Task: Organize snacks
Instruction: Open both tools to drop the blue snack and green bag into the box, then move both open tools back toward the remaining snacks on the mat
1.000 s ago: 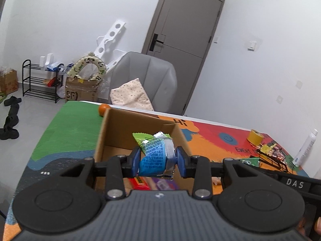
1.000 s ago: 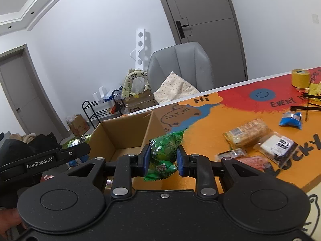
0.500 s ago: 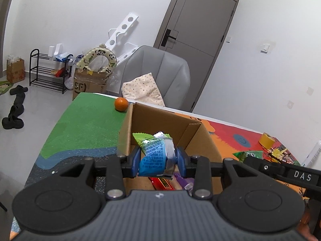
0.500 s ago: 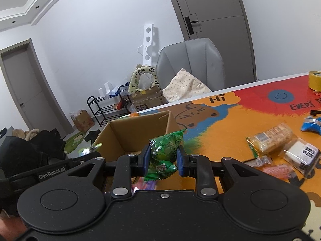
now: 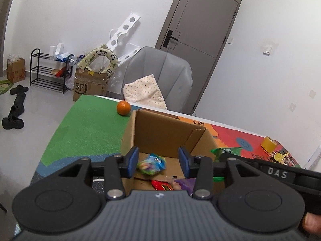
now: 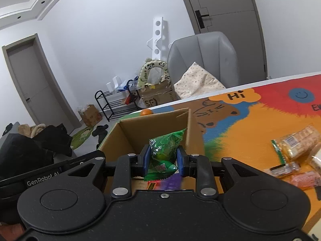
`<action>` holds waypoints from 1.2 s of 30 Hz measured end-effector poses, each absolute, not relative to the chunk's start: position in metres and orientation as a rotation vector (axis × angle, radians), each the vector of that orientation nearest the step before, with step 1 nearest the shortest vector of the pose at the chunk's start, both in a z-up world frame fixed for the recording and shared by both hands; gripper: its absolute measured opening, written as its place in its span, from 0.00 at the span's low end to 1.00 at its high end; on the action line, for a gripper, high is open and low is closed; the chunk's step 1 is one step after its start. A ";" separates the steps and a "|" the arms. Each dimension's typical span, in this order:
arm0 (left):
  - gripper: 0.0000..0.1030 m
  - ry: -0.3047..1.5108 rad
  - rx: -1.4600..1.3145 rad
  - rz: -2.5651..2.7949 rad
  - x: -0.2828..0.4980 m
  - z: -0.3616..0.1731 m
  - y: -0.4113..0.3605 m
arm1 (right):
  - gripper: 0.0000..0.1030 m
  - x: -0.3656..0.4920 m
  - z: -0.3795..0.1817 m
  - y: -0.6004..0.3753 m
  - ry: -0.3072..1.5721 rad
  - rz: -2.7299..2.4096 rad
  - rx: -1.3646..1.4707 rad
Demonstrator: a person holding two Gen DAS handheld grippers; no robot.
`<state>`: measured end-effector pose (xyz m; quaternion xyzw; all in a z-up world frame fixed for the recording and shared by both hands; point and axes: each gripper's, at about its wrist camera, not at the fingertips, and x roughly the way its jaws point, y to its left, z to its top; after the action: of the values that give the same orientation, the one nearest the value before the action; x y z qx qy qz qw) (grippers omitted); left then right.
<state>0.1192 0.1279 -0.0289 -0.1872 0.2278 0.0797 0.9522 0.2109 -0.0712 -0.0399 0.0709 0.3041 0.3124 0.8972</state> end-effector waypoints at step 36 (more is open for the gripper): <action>0.93 0.532 -0.253 0.169 0.101 -0.020 0.046 | 0.94 0.163 -0.043 -0.204 0.590 0.454 0.307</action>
<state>0.1014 0.0464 -0.0201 -0.1246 0.2619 0.0832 0.9534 0.1627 -0.2035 -0.0432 0.1495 0.2872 0.2208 0.9200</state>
